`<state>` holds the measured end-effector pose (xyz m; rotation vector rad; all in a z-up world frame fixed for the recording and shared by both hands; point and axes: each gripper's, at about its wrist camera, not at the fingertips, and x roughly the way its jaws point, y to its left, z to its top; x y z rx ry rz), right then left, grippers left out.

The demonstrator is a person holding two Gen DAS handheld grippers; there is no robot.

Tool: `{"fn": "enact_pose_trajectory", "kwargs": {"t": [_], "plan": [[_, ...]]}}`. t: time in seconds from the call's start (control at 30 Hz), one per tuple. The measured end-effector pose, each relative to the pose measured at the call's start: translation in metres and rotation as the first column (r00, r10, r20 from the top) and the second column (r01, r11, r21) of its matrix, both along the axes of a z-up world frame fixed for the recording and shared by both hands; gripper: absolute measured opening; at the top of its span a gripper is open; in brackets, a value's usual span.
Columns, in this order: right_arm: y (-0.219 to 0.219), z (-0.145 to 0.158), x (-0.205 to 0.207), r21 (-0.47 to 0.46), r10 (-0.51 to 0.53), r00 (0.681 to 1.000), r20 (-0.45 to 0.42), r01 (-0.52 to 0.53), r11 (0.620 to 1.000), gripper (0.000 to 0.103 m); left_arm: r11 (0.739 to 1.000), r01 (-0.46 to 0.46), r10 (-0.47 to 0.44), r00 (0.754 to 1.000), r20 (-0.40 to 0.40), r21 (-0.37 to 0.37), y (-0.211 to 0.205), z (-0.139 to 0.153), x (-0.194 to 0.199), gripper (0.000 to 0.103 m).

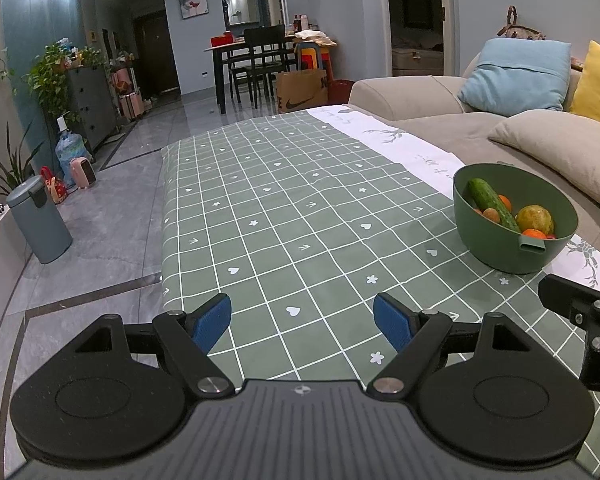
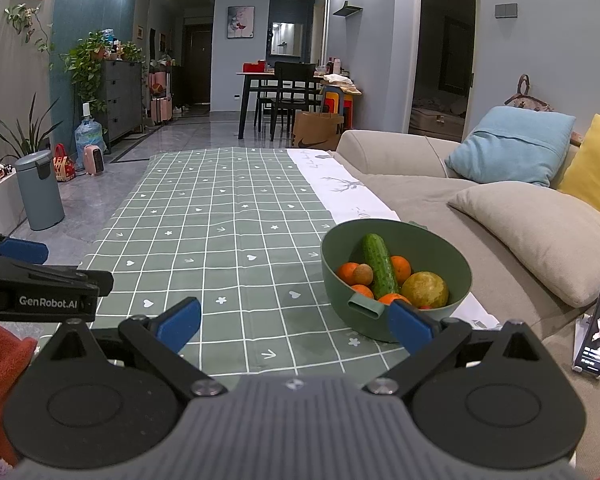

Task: Organize fruits

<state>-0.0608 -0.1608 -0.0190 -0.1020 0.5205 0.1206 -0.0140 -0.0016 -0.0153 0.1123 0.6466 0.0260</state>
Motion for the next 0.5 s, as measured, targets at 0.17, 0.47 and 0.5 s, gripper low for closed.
{"fn": "enact_pose_trajectory", "kwargs": {"t": [0.17,0.47,0.5], "plan": [[0.0024,-0.0012,-0.0008,0.001,0.003,1.0,-0.002,-0.003,1.0,0.096,1.0,0.0,0.0,1.0,-0.001,0.0,0.0005,-0.0004,-0.0002,0.095],[0.006,-0.0029,-0.0013,0.004,0.006,1.0,-0.007,-0.006,1.0,0.096,1.0,-0.006,0.006,1.0,-0.002,-0.005,0.0027,-0.0004,-0.0012,0.095],[0.0068,-0.003,-0.0017,0.004,0.007,1.0,-0.007,-0.007,1.0,0.096,1.0,-0.009,0.009,1.0,-0.003,-0.008,0.0032,-0.0011,-0.0017,0.095]]}}
